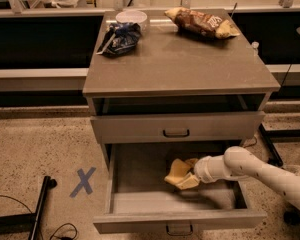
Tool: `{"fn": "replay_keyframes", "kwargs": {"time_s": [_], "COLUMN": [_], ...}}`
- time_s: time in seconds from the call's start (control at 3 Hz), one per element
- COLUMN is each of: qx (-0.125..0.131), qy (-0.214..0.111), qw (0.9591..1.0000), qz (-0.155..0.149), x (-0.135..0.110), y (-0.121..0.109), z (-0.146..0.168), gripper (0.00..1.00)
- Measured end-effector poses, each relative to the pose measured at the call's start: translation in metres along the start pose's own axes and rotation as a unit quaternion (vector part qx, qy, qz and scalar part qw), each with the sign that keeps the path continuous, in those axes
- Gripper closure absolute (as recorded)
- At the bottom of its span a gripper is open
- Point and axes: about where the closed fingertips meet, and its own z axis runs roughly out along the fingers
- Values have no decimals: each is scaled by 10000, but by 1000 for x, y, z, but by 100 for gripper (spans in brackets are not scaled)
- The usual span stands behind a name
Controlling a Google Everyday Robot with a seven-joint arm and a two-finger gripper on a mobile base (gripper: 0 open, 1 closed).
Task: Place sponge into middle drawer
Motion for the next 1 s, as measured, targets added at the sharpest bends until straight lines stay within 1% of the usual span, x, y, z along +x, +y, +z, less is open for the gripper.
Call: {"fn": "replay_keyframes", "kwargs": {"time_s": [0.33, 0.67, 1.0], "qx": [-141, -237, -180], "qy": [-424, -847, -1030], "qw": [9988, 9954, 9943], "qz": [-182, -367, -187], "x": [-10, -21, -14], "y": [2, 17, 28], "z": [-7, -48, -107], "gripper": [3, 0, 0]}}
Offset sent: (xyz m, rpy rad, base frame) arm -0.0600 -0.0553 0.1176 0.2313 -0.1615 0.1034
